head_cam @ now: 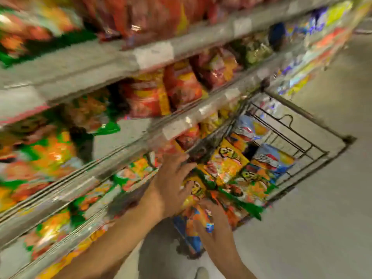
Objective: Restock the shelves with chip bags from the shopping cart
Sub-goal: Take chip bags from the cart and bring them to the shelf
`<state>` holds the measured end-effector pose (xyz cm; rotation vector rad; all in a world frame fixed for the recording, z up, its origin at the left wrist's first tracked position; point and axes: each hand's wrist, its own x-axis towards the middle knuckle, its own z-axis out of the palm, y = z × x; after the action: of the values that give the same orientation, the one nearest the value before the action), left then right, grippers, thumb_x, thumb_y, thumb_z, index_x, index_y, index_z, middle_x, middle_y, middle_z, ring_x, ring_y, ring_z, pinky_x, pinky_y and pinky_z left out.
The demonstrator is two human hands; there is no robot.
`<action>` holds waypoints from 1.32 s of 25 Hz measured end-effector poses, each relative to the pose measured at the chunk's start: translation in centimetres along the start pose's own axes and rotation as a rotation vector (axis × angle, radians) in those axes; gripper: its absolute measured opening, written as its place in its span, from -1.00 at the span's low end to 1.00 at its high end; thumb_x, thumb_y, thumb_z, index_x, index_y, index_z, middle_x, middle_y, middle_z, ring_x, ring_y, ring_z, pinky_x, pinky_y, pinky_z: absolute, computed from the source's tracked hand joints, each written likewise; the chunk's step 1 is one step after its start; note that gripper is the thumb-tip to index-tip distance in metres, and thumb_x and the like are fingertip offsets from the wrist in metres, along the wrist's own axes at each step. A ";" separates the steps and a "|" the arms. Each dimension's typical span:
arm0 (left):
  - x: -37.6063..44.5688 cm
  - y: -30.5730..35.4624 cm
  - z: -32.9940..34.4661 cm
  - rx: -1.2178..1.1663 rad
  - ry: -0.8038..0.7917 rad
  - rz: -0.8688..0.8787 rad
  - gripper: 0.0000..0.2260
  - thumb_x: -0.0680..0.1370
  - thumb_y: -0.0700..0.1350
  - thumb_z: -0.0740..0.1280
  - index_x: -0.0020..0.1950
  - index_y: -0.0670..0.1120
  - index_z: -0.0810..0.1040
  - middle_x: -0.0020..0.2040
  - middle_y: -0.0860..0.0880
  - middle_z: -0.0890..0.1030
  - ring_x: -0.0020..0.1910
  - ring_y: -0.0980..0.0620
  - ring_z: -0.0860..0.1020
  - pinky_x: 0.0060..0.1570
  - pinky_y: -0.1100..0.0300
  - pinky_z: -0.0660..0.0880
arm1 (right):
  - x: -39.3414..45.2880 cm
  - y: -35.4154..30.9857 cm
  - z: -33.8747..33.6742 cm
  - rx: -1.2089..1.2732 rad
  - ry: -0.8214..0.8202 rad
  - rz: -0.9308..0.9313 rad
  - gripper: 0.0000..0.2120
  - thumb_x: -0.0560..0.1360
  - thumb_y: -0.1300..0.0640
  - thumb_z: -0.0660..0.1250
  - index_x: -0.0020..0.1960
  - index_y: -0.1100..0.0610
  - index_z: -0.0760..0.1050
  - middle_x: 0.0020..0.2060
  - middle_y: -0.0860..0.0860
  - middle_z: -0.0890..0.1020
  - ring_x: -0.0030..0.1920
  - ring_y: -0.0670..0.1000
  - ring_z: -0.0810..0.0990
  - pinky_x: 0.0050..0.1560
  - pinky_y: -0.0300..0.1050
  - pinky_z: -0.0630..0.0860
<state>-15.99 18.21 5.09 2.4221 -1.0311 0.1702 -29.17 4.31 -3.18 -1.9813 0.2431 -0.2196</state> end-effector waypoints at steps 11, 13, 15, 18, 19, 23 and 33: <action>14.0 -4.7 19.5 -0.108 -0.452 -0.433 -0.55 0.61 0.05 0.35 0.46 -0.06 0.42 0.41 -0.06 0.36 0.43 -0.08 0.31 0.33 0.07 0.30 | 9.5 14.5 -14.3 -0.045 0.379 0.505 -0.44 0.56 0.06 0.40 0.50 0.08 0.30 0.32 0.00 0.46 0.33 0.03 0.45 0.34 0.15 0.47; 15.4 -5.3 21.1 -0.100 -0.510 -0.473 -0.49 0.61 0.09 0.33 0.52 -0.04 0.34 0.47 -0.05 0.30 0.47 -0.09 0.26 0.37 0.02 0.29 | 10.1 15.3 -14.6 0.003 0.324 0.551 -0.37 0.56 0.03 0.39 0.55 0.06 0.22 0.39 0.03 0.45 0.38 0.04 0.45 0.35 0.19 0.47; 16.6 -6.1 22.4 -0.100 -0.545 -0.507 -0.41 0.61 0.14 0.33 0.56 -0.03 0.27 0.51 -0.05 0.25 0.51 -0.08 0.21 0.40 -0.01 0.27 | 10.7 15.6 -14.2 0.008 0.245 0.564 -0.31 0.56 0.01 0.39 0.58 0.03 0.14 0.44 0.02 0.43 0.42 0.05 0.44 0.37 0.19 0.47; 18.3 -7.0 24.5 -0.137 -0.582 -0.591 -0.29 0.57 0.21 0.35 0.60 -0.03 0.18 0.55 -0.09 0.22 0.55 -0.13 0.17 0.44 -0.06 0.25 | 12.3 16.3 -13.5 0.098 0.219 0.615 -0.25 0.53 0.00 0.41 0.58 0.00 0.07 0.46 0.01 0.41 0.45 0.10 0.42 0.38 0.23 0.45; 18.7 -7.3 25.2 -0.169 -0.601 -0.640 -0.23 0.55 0.23 0.37 0.63 -0.03 0.13 0.58 -0.11 0.20 0.57 -0.14 0.15 0.46 -0.08 0.23 | 12.9 16.5 -13.3 0.145 0.235 0.650 -0.25 0.53 0.00 0.42 0.57 -0.02 0.07 0.47 0.01 0.41 0.45 0.11 0.41 0.39 0.24 0.43; 19.2 -8.0 27.4 -0.299 -0.631 -0.803 -0.01 0.48 0.24 0.46 0.67 -0.06 -0.07 0.64 -0.13 0.12 0.60 -0.18 0.13 0.51 -0.12 0.23 | 14.5 16.9 -12.5 0.420 0.362 0.818 -0.39 0.49 0.12 0.50 0.40 -0.02 0.24 0.33 0.08 0.53 0.31 0.17 0.55 0.29 0.29 0.51; 14.0 -8.1 22.9 -0.572 -0.542 -0.875 -0.23 0.41 0.04 0.60 0.54 0.03 0.32 0.42 0.09 0.46 0.39 0.01 0.44 0.35 -0.01 0.43 | 12.5 15.6 -9.9 1.014 0.361 1.018 -0.41 0.45 0.30 0.50 0.41 0.12 0.38 0.16 0.17 0.68 0.12 0.24 0.69 0.17 0.38 0.57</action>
<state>-2.17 2.74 -13.76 2.1605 -0.0729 -0.9728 -20.90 -14.00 -12.82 -0.6500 1.0853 -0.0071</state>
